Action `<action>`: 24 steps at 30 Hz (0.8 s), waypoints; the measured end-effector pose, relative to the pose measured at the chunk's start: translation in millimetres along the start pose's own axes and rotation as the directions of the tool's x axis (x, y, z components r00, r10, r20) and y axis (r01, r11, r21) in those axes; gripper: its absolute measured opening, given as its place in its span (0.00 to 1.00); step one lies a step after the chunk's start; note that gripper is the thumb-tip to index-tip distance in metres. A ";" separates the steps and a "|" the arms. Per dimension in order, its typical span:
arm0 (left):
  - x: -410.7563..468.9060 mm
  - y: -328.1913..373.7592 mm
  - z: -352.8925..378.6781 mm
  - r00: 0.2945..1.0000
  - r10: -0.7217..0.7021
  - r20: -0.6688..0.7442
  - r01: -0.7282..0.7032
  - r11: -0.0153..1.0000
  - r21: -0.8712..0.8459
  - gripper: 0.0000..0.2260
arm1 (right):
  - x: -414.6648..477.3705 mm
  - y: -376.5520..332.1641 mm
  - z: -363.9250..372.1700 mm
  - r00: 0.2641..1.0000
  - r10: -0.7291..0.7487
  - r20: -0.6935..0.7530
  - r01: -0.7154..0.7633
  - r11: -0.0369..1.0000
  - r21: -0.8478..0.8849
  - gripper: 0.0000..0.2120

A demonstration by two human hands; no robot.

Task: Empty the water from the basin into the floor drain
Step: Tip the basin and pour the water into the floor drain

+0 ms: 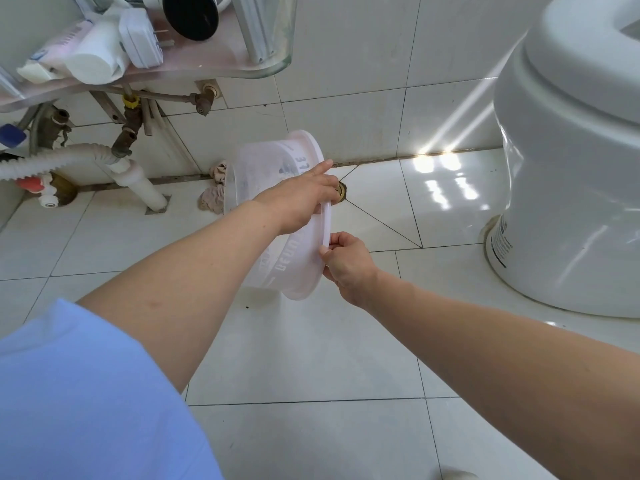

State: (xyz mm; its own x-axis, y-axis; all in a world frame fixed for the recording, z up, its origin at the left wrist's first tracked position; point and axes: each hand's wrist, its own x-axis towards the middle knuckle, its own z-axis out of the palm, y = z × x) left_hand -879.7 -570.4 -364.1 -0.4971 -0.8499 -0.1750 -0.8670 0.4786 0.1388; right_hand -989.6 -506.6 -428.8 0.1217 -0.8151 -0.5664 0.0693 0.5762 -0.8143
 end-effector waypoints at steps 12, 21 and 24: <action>-17.9 2.5 -1.6 0.987 -0.072 -0.143 0.075 0.997 0.016 0.16 | -6.1 -6.5 -3.0 0.993 -0.111 -0.037 0.108 0.990 -0.087 0.05; -55.0 -7.2 3.0 0.934 -0.090 -0.345 0.174 0.960 0.220 0.12 | -9.5 -13.9 -7.1 0.953 -0.294 0.077 0.303 0.897 -0.322 0.09; -67.1 -14.2 8.7 0.924 -0.070 -0.376 0.175 0.952 0.251 0.11 | -9.6 -13.4 -5.7 0.938 -0.326 0.120 0.346 0.854 -0.389 0.10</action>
State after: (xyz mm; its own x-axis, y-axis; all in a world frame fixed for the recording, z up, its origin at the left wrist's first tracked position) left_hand -834.4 -518.2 -362.9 -0.3856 -0.9018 0.1952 -0.9208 0.3627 -0.1431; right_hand -997.4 -506.8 -413.1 0.2100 -0.9450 -0.2507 -0.2836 0.1865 -0.9406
